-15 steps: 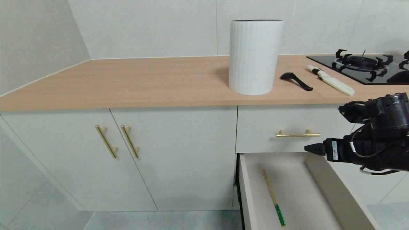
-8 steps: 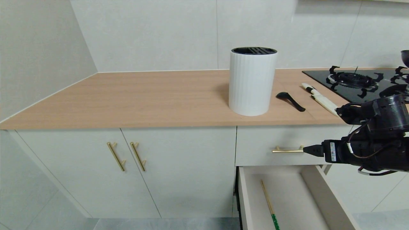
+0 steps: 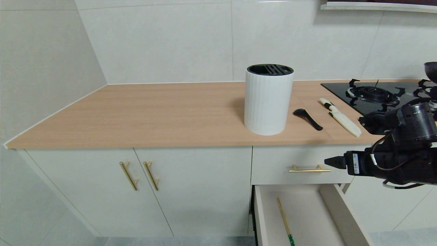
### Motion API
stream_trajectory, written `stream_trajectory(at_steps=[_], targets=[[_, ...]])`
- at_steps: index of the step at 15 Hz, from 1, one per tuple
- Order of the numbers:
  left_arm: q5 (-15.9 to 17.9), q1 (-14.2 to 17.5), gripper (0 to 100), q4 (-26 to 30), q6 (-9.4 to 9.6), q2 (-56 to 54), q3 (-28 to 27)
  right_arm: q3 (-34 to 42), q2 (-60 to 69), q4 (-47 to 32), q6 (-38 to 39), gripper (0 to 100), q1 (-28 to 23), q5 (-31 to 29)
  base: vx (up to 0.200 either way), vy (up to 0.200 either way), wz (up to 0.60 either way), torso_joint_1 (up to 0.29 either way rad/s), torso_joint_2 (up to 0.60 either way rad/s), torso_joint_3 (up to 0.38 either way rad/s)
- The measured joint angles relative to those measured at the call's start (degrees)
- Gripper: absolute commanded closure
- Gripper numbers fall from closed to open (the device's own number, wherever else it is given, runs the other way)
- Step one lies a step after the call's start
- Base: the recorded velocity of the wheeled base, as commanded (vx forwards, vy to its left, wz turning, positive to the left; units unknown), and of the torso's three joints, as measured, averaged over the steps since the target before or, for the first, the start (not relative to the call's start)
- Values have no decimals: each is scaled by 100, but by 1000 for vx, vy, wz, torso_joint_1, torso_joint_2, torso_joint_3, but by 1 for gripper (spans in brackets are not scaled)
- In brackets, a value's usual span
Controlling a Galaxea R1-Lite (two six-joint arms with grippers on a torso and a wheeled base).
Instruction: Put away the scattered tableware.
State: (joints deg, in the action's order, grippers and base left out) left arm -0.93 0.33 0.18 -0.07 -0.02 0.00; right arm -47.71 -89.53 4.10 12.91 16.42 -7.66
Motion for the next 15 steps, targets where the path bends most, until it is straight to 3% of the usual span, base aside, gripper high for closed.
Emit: stream_trajectory(at_steps=[4, 10, 15], targets=[[0, -2, 0, 0, 0, 2, 0, -178, -57, 217, -352, 0, -55, 2, 0, 0, 0, 0, 0, 0], [2, 2, 0, 0, 0, 0, 0, -1690, -929, 720, -1102, 0, -418, 154, 0, 0, 0, 0, 0, 0], [0, -2, 0, 0, 0, 2, 0, -2684, -1736, 833, -1441, 0, -538, 1214, 0, 0, 0, 0, 0, 0]])
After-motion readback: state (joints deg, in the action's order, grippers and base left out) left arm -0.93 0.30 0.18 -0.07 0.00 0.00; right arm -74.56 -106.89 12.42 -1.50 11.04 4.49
